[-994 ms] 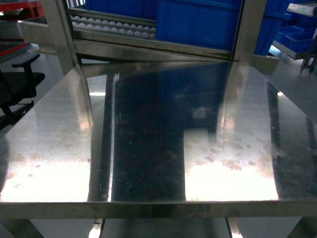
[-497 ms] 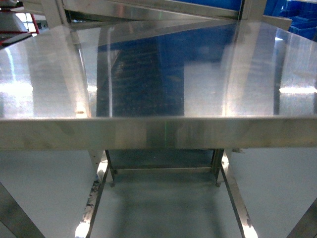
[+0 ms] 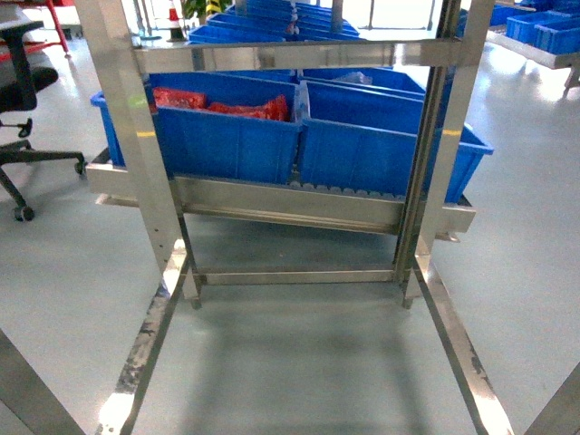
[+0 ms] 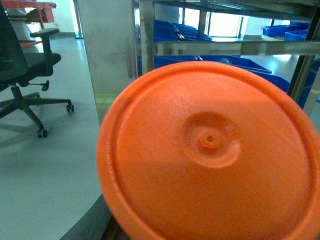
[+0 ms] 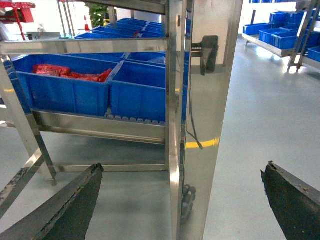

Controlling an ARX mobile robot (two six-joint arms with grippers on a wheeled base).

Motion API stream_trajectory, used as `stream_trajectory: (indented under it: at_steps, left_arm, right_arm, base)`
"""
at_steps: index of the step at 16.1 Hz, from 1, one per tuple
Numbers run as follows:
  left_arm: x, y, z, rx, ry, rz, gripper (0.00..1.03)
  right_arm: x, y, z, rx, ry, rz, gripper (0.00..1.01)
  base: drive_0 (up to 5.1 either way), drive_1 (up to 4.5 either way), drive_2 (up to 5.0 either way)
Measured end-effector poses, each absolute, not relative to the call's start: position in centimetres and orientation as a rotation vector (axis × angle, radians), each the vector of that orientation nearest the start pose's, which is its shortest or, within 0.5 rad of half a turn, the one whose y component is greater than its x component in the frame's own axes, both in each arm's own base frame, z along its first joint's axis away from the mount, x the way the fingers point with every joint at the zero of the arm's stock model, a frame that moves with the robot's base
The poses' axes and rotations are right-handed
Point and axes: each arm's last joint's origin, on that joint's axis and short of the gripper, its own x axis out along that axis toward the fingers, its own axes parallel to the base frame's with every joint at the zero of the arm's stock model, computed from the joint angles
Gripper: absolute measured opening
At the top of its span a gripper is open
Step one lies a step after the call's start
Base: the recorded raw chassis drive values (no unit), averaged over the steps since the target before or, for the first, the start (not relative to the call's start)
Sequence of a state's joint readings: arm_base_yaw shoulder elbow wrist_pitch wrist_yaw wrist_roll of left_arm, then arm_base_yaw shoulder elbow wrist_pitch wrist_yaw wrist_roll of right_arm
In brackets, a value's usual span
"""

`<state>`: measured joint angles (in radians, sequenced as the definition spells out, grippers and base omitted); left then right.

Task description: Pick capacitor and pack into box

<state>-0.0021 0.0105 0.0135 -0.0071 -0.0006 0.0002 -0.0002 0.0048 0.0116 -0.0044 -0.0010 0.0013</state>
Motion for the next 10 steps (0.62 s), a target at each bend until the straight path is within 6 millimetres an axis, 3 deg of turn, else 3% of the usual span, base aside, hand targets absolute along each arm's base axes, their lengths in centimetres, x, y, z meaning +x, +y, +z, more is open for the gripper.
stream_trajectory:
  at_steps: [10]
  left_arm:
    - [9.75, -0.02, 16.66, 0.000, 0.005, -0.002, 0.44]
  right_arm:
    - [9.73, 0.00, 16.65, 0.002, 0.000, 0.000, 0.98]
  base:
    - [0.0, 0.00, 0.0]
